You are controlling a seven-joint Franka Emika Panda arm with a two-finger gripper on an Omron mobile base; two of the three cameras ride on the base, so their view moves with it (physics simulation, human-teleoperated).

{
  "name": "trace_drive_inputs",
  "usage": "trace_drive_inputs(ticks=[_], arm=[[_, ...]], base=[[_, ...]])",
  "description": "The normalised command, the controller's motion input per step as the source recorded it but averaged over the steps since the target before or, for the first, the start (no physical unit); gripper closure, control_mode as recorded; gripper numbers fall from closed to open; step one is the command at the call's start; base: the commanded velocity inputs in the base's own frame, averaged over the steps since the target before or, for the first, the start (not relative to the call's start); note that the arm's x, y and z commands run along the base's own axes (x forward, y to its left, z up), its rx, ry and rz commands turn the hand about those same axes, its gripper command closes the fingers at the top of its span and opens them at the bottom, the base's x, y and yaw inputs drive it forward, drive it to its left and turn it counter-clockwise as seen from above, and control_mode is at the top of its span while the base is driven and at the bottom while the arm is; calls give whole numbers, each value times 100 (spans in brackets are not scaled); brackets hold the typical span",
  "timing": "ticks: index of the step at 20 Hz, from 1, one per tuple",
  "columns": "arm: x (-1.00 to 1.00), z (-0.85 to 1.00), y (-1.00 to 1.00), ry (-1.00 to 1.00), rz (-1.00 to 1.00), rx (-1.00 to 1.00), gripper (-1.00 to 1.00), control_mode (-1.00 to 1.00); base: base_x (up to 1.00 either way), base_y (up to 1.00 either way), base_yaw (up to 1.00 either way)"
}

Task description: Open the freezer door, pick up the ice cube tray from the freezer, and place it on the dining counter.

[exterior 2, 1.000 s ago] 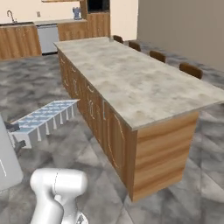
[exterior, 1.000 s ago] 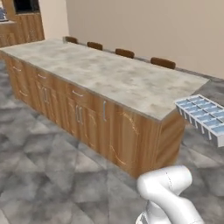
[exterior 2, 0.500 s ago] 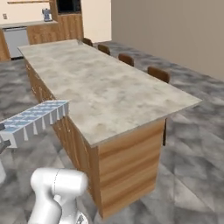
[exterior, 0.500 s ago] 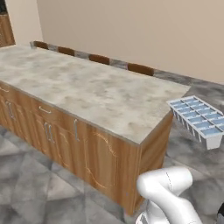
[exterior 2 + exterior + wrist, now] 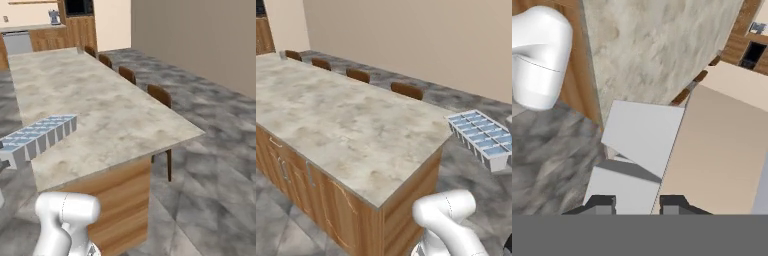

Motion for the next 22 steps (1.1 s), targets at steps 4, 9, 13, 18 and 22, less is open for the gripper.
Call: trace_drive_inputs(ticks=[4,9,13,18,22], arm=[[0,0,0,0,0,0,100,100],[0,0,0,0,0,0,100,100],[0,0,0,0,0,0,100,100],[0,0,0,0,0,0,100,100],[0,0,0,0,0,0,100,100]], base=[[71,-100,24],[61,-100,43],[57,-100,48],[59,-100,48],[71,-100,43]])
